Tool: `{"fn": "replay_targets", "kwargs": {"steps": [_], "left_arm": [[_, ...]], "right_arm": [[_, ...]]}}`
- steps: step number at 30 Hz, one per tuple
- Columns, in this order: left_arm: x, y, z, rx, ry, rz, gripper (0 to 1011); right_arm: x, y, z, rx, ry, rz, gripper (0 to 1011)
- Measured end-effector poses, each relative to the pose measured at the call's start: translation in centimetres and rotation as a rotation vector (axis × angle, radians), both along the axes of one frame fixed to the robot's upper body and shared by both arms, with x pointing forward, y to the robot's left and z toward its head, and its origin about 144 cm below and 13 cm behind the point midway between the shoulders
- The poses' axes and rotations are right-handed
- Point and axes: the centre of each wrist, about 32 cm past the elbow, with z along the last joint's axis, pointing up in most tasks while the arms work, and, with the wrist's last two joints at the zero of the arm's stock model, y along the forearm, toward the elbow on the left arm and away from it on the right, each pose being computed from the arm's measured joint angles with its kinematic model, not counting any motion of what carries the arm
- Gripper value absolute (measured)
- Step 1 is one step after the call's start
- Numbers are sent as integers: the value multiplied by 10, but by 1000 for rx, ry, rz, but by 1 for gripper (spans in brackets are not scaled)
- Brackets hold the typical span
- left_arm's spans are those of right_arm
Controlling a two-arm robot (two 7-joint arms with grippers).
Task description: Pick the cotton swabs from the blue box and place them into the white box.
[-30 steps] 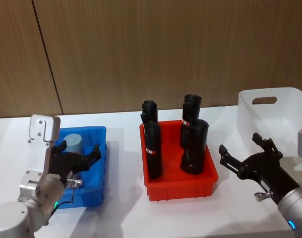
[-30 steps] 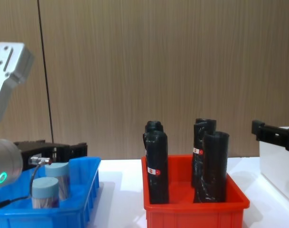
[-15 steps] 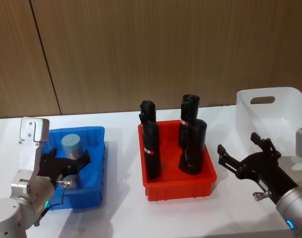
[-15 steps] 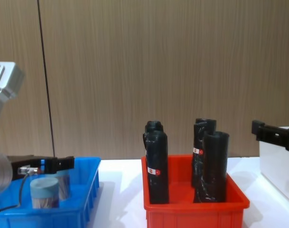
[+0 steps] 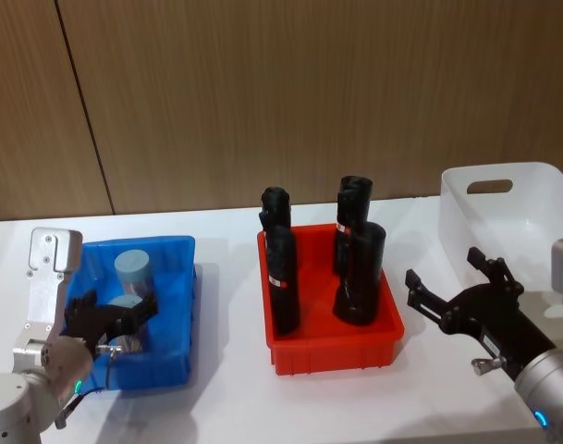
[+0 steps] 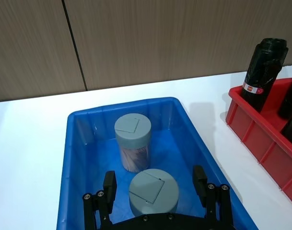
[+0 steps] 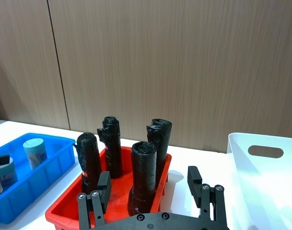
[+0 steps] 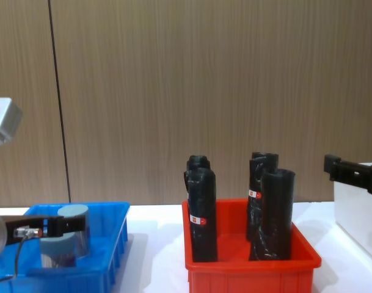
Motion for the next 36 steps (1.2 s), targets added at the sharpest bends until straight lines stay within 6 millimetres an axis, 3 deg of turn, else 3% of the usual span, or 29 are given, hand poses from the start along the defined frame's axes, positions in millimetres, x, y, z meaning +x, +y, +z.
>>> {"fn": "replay_targets", "kwargs": {"steps": [30,36], "left_arm": [[9,11,-19,-10,21,-43,1003],[10,12,-21,-3,27,-54,904]], "right_arm": [[0,0,0,0,0,0,1002],[0,0,0,0,0,0,1001]]}}
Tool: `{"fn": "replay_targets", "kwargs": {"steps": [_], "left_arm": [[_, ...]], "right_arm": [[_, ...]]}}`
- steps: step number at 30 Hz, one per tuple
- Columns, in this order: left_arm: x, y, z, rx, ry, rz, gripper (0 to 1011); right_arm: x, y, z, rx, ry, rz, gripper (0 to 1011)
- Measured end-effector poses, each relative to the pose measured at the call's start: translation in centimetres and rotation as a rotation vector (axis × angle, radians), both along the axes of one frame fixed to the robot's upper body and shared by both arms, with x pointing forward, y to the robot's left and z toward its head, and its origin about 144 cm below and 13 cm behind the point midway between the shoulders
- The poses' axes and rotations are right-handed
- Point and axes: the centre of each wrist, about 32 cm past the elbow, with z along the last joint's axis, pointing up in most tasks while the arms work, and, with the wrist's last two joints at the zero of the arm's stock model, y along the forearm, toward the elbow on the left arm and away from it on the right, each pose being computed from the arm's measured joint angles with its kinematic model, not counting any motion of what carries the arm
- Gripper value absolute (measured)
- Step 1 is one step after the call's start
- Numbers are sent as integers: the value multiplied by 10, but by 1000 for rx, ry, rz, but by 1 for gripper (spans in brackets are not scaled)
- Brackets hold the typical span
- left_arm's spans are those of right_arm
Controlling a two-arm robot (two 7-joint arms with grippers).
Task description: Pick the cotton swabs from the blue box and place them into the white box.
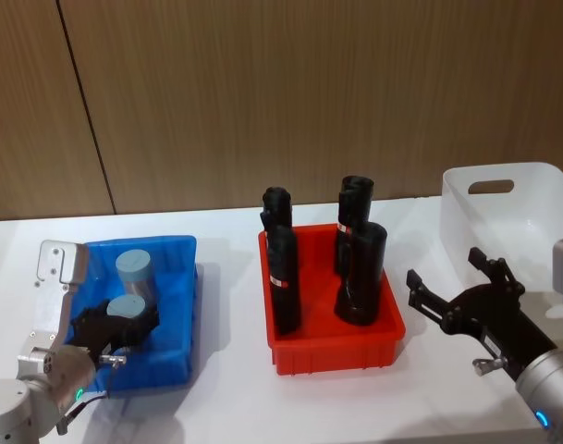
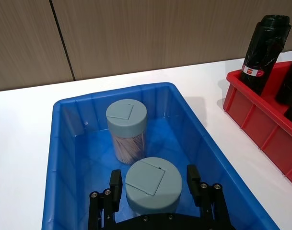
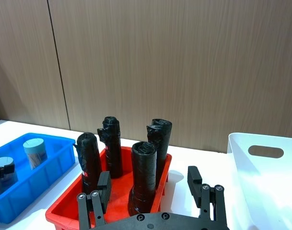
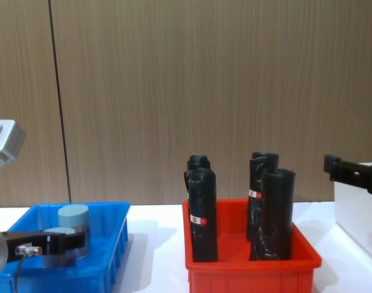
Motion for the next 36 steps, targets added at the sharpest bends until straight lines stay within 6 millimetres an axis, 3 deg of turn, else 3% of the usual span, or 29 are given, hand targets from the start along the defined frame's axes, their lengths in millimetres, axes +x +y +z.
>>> {"fn": "replay_targets", "kwargs": {"steps": [6,8,18,36], "left_arm": [[1,0,-1,10,3,-6,691],[1,0,-1,13,2,-7,671],[0,-4,9,47,-41,-27,671],[-3,-23,73,69,-214,-195,670]], "right_arm": [[0,0,0,0,0,0,1001],[0,0,0,0,0,0,1001],[0,0,0,0,0,0,1002],[0,0,0,0,0,0,1001]]}}
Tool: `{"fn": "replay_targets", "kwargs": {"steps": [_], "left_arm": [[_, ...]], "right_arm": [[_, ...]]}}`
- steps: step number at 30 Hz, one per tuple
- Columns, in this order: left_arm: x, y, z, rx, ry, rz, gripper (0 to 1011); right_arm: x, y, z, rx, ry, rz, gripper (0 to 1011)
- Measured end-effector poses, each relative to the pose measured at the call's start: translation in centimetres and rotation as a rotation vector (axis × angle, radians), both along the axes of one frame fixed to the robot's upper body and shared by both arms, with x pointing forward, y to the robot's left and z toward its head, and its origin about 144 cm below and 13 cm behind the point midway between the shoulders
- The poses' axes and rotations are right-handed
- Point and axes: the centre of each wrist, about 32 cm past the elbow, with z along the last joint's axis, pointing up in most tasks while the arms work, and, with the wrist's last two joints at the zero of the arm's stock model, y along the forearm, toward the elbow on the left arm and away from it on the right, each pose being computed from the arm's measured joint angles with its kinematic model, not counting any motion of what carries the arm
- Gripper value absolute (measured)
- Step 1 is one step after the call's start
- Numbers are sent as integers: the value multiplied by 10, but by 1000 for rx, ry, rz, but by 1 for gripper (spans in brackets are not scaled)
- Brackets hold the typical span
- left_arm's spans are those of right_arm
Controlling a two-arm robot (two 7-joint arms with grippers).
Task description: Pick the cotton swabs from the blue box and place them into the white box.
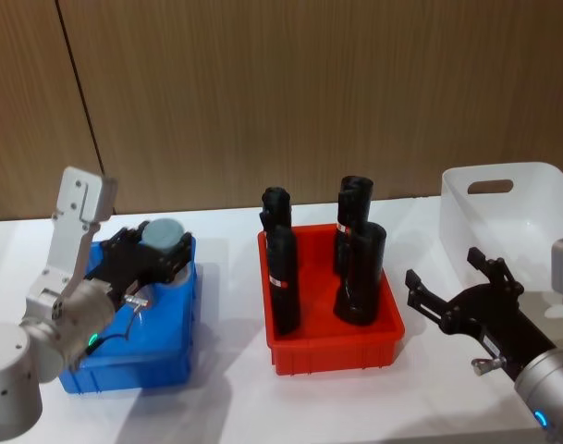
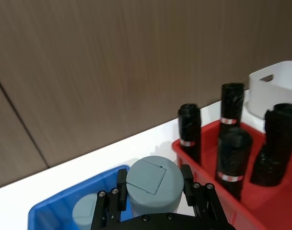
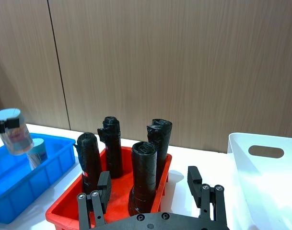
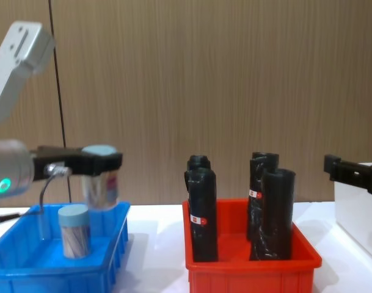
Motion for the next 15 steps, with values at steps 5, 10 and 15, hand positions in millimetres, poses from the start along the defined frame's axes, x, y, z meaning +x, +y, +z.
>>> {"fn": "replay_targets", "kwargs": {"steps": [5,10,15], "left_arm": [[2,-6,17,-18,-12,-73,670],[4,-9,28,-31,-7,-128,671],[10,-14,44,-49,17,-217,671]], "right_arm": [[0,0,0,0,0,0,1002],[0,0,0,0,0,0,1001],[0,0,0,0,0,0,1001]]}}
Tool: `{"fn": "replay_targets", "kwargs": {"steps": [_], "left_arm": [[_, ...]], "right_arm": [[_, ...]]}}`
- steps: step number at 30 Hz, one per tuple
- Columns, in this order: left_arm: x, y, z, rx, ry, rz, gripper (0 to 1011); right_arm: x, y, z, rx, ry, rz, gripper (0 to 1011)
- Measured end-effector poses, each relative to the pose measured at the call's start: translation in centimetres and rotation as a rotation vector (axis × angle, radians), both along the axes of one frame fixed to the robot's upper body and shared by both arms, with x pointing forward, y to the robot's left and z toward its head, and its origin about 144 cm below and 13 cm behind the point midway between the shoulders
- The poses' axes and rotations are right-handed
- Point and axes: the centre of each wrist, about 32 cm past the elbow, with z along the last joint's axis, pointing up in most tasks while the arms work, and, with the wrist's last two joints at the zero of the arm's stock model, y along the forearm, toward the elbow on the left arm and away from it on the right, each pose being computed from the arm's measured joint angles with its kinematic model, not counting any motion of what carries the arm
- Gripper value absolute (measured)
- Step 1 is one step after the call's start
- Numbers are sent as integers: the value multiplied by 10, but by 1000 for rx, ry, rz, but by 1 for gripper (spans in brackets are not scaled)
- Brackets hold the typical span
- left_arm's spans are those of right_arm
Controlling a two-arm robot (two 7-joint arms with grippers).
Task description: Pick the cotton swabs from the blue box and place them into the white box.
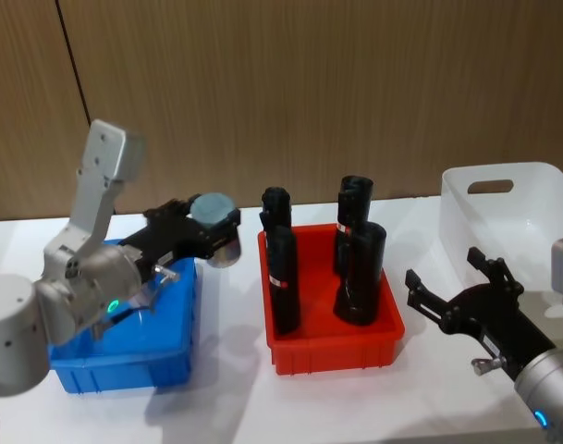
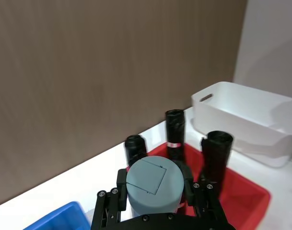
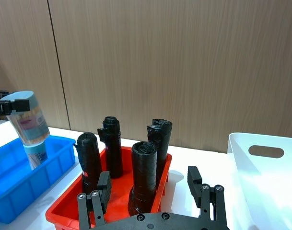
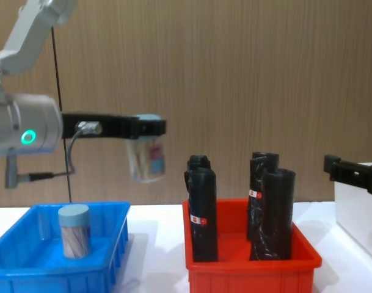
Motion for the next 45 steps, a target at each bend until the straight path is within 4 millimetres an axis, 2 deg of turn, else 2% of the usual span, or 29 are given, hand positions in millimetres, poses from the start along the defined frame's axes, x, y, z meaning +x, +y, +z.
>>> {"fn": "replay_targets", "kwargs": {"steps": [8,27,45], "left_arm": [[13,-8,17,-35,53,-127,670],[50,-29,38,-87,158,-332,670],[62,-39,46,-88,179,-393,671]], "right_arm": [[0,0,0,0,0,0,1002],[0,0,0,0,0,0,1002],[0,0,0,0,0,0,1002]]}}
